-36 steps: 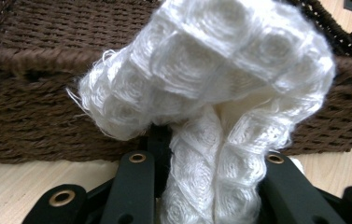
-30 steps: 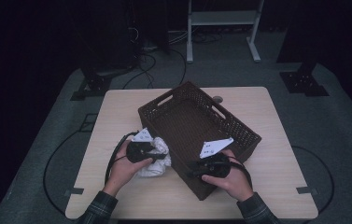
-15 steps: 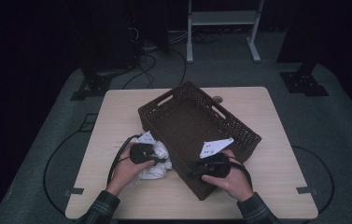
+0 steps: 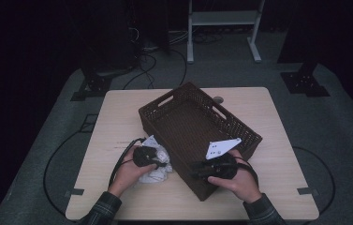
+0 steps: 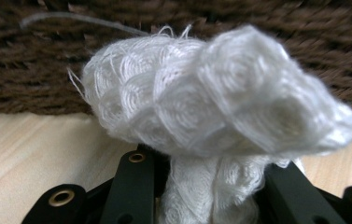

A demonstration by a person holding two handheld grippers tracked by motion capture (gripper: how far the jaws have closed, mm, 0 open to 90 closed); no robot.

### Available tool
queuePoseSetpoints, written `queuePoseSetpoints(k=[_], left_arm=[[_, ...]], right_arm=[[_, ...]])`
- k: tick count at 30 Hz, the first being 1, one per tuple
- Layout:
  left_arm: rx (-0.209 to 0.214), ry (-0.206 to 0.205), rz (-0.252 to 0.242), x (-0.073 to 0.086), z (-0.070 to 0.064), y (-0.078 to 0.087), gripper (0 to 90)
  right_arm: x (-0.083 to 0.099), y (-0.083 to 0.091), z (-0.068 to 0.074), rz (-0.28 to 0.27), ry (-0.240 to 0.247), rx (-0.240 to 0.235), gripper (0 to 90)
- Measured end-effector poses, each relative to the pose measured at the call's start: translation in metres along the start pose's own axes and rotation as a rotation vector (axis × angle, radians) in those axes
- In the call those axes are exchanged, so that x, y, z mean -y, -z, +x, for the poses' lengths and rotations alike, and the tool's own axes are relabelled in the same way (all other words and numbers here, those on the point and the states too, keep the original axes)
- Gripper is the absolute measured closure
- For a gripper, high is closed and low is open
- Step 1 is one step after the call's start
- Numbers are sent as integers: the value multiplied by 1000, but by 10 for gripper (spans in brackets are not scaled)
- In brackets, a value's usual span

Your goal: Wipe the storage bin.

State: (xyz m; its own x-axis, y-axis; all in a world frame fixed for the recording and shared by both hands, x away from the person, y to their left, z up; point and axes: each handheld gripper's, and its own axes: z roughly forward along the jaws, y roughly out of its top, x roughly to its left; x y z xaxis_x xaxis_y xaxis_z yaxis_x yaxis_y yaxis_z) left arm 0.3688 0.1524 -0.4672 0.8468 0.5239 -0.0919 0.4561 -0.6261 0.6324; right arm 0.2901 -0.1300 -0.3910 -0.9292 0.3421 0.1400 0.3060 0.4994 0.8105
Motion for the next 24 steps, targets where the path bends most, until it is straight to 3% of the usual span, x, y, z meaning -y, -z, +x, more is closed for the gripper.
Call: queuePoseSetpoints(k=[5, 12, 21, 24], left_arm=[[8, 9, 10, 2, 1, -3, 686], [8, 1, -16, -1, 0, 7, 687], [30, 23, -143, -10, -3, 31, 688], [25, 16, -164, -13, -4, 37, 688]], right_arm=[[11, 6, 4, 21, -3, -21, 655], [14, 4, 4, 4, -7, -36, 689], [9, -5, 2, -5, 5, -49, 676], [7, -7, 1, -5, 9, -52, 671]])
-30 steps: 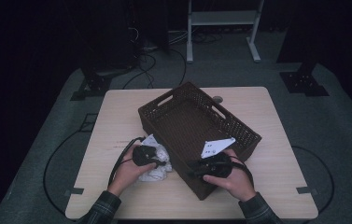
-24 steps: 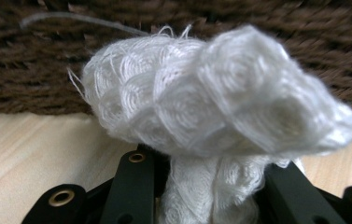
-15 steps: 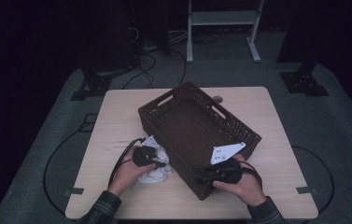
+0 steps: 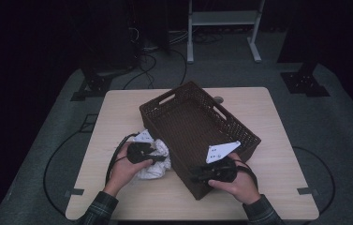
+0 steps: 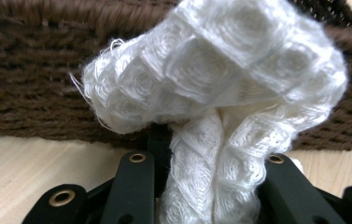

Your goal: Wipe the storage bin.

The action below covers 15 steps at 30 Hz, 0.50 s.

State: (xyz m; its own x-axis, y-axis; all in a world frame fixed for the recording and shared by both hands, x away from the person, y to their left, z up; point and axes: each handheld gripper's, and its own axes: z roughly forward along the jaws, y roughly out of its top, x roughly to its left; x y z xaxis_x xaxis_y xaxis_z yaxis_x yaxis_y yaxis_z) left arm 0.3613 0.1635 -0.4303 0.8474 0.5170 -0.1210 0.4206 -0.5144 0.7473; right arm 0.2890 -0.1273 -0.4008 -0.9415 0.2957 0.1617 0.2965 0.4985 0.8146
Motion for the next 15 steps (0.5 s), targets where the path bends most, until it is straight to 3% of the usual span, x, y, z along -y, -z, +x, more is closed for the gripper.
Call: queuePoseSetpoints(k=[6, 15], left_arm=[[-3, -15, -41, -7, -4, 9, 688], [2, -17, -27, -8, -3, 3, 688]], right_arm=[[-4, -5, 0, 6, 10, 7, 667], [-6, -6, 0, 9, 11, 4, 665]])
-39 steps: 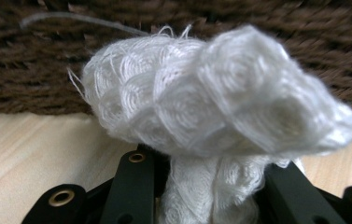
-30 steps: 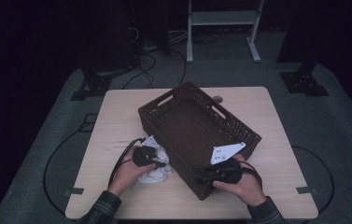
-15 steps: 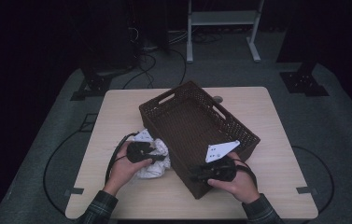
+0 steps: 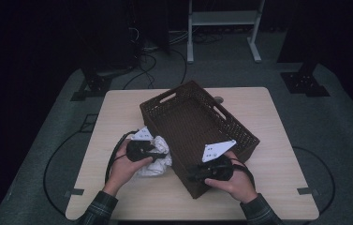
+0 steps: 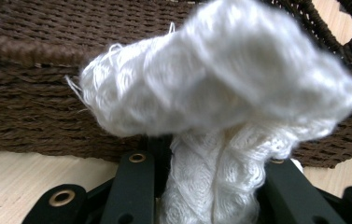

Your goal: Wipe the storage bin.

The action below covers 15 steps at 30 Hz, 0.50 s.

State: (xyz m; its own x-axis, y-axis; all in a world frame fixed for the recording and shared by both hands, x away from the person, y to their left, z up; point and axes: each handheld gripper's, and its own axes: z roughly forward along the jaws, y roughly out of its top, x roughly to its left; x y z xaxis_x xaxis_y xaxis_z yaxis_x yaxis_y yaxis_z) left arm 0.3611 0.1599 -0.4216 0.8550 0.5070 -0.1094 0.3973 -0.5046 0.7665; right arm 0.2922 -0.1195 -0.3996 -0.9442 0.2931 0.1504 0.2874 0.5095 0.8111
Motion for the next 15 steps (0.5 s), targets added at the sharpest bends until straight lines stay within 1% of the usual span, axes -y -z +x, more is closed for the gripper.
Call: queuePoseSetpoints(k=[3, 8, 10, 13, 15], left_arm=[[4, 8, 6, 2, 1, -3, 687], [12, 10, 45, 7, 1, -12, 687], [22, 22, 47, 10, 2, -16, 687], [33, 30, 63, 13, 5, -20, 687], [30, 27, 83, 15, 5, -23, 687]], right_arm=[[0, 0, 0, 0, -1, -1, 666], [0, 0, 0, -1, 1, -1, 666], [0, 0, -1, -1, 1, -3, 665], [0, 0, -1, -1, 2, -4, 665], [0, 0, -1, -1, 2, -4, 665]])
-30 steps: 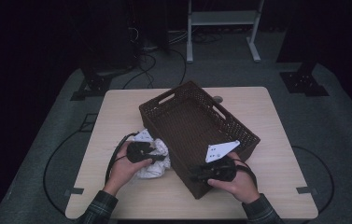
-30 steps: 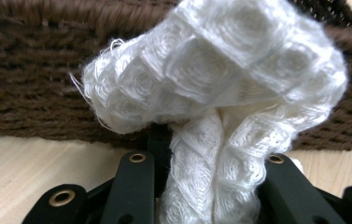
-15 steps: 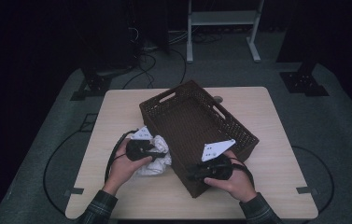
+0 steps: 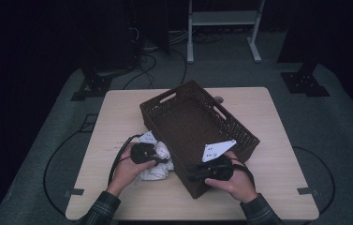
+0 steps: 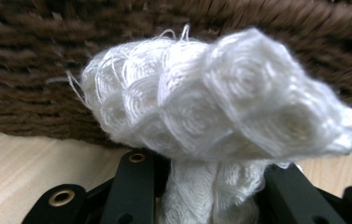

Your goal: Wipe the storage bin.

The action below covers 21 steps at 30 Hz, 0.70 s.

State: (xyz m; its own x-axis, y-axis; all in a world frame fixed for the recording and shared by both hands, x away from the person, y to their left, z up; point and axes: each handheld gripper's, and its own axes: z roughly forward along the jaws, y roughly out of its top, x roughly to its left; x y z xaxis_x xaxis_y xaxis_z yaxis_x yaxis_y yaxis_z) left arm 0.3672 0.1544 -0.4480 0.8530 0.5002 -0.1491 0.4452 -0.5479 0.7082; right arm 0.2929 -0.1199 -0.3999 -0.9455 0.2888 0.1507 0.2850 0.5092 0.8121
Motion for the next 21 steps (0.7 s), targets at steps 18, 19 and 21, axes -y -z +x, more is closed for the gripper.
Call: queuePoseSetpoints(k=[18, 19, 21], left_arm=[[-16, -4, 97, 13, 3, -18, 686], [-15, -9, 85, 11, 4, -15, 686], [-14, -6, 73, 9, 3, -11, 687]], right_arm=[[-2, -2, 0, -5, 8, 11, 666], [-3, -3, -1, -5, 9, 14, 665], [-5, -4, -3, -7, 4, 14, 664]])
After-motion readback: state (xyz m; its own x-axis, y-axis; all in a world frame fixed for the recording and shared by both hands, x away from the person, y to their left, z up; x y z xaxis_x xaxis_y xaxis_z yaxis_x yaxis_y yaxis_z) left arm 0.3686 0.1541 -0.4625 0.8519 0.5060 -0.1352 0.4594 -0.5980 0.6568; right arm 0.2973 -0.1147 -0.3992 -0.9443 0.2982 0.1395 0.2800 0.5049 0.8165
